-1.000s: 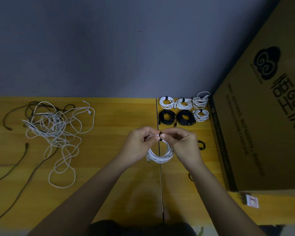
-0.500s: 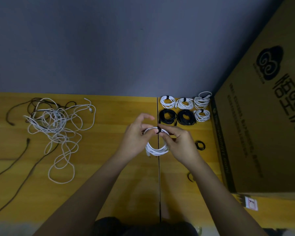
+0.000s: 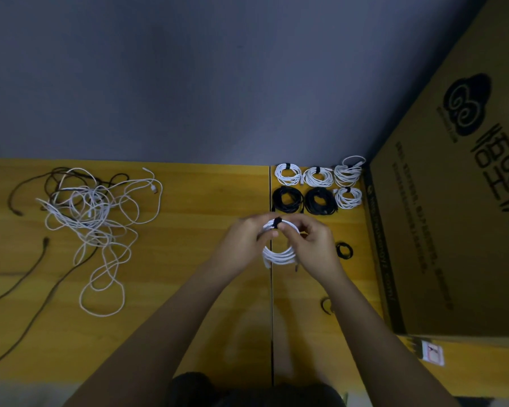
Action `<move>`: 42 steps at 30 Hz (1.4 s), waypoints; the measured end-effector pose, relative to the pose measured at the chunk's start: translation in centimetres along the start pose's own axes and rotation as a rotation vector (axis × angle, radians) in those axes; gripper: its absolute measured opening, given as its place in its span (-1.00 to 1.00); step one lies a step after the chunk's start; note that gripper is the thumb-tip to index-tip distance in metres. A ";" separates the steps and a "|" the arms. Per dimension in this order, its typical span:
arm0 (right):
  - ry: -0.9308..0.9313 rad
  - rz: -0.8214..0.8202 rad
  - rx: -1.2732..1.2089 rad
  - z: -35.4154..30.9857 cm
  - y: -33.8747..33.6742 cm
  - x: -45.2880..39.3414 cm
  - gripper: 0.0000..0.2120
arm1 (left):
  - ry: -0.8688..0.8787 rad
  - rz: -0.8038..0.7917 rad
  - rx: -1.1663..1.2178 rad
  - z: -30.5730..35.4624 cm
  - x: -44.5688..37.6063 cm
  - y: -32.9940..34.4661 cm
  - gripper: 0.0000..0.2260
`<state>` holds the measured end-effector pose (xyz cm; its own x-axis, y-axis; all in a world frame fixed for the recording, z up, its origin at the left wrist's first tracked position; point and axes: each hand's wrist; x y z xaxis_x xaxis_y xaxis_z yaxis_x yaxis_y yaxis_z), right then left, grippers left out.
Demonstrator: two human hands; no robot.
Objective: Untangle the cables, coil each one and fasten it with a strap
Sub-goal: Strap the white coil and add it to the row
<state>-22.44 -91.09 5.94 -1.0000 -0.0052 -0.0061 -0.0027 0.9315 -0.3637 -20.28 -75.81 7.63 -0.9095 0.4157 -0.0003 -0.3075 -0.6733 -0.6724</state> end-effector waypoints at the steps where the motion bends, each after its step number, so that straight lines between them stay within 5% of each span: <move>1: 0.028 0.011 -0.035 0.3 -0.2 -0.3 -0.95 | -0.001 -0.006 -0.037 -0.2 -0.3 0.3 -0.70; 8: 0.037 0.096 -0.006 1.7 -1.2 -0.6 -0.94 | -0.011 0.030 0.026 -0.7 -2.4 2.3 -0.82; 14: 0.153 0.103 -0.176 5.2 -1.5 0.6 -0.67 | 0.013 0.042 0.004 -0.8 -6.1 5.4 -0.76; 21: 0.415 0.405 -0.515 8.4 -4.0 -2.3 -0.82 | 0.017 -0.008 0.081 -1.7 -11.5 10.5 -0.74; 28: 0.464 0.642 -0.179 15.0 -6.6 -7.0 -0.88 | -0.037 -0.152 0.152 -2.5 -18.4 16.0 -0.70; 32: 0.413 0.729 0.065 18.4 -7.4 -8.9 -0.87 | 0.008 -0.226 -0.020 -3.5 -21.1 19.2 -0.60; 37: 0.409 0.708 0.275 22.0 -7.3 -10.3 -0.82 | 0.030 -0.310 -0.382 -5.8 -22.7 22.6 -0.52; 42: 0.419 0.496 0.352 24.1 -7.1 -8.8 -0.60 | 0.105 -0.275 -0.543 -6.9 -22.4 24.0 -0.51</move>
<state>-13.41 -106.36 -13.86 -0.8024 0.5910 0.0834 0.3825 0.6165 -0.6882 -5.29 -97.04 -13.61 -0.7760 0.6067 0.1723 -0.3156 -0.1371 -0.9389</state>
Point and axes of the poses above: each hand's wrist, its own x-axis away from the middle knuckle, its own y-axis out of the palm, z = x × y, and after that the axes turned 3 degrees about -z, right-handed
